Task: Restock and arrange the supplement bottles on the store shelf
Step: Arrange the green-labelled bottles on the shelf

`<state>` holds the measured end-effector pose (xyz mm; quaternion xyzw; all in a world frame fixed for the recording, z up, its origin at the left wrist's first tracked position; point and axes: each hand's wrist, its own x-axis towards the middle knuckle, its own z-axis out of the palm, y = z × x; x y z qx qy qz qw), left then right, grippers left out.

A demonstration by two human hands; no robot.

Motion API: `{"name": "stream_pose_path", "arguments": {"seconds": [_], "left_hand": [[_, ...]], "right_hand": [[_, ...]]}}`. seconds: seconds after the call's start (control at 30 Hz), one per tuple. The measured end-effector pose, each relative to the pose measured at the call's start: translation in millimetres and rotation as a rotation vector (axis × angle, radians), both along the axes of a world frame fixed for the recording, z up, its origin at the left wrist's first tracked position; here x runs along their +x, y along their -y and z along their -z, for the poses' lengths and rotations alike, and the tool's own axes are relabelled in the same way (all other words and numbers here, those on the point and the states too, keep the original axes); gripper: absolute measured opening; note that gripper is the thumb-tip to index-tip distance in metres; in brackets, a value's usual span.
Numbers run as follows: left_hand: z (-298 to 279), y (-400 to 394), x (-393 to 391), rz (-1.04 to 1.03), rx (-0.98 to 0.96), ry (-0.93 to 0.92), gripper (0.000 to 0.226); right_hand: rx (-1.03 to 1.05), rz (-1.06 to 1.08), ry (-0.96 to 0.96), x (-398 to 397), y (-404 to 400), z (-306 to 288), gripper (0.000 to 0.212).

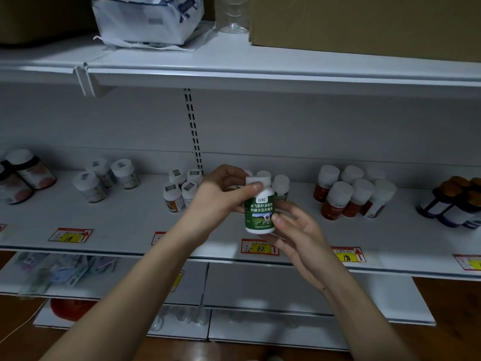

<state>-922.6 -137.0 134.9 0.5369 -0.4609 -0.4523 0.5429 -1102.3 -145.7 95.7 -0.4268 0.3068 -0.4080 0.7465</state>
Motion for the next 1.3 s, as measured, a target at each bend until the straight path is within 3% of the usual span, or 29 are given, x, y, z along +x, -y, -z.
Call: {"name": "stream_pose_path", "arguments": {"seconds": [0.47, 0.6, 0.7, 0.83, 0.93, 1.1, 1.3], "left_hand": [[-0.3, -25.1, 2.3, 0.088, 0.037, 0.1, 0.065], [-6.2, -26.0, -1.0, 0.047, 0.022, 0.039, 0.052], [-8.3, -27.6, -1.7, 0.018, 0.02, -0.084, 0.048], [-5.6, -25.8, -4.8, 0.004, 0.013, -0.176, 0.041], [-6.3, -24.4, -6.7, 0.011, 0.006, -0.121, 0.024], [-9.4, -22.5, -12.0, 0.027, 0.028, 0.081, 0.05], [-8.0, -19.1, -18.6, 0.0, 0.035, 0.063, 0.038]], "right_hand": [[-0.1, 0.009, -0.051, 2.7, -5.6, -7.4, 0.052], [-0.128, 0.009, -0.084, 4.6, -5.6, -9.4, 0.056], [-0.06, -0.022, 0.004, 2.9, -4.4, -13.1, 0.042], [-0.008, -0.045, 0.063, 3.6, -5.3, -13.7, 0.039], [-0.031, 0.004, 0.06, 5.5, -5.8, -11.4, 0.039], [-0.148, 0.092, -0.039, 3.6, -3.6, -11.1, 0.044], [-0.29, 0.062, -0.247, -3.3, 2.0, -11.5, 0.041]]}}
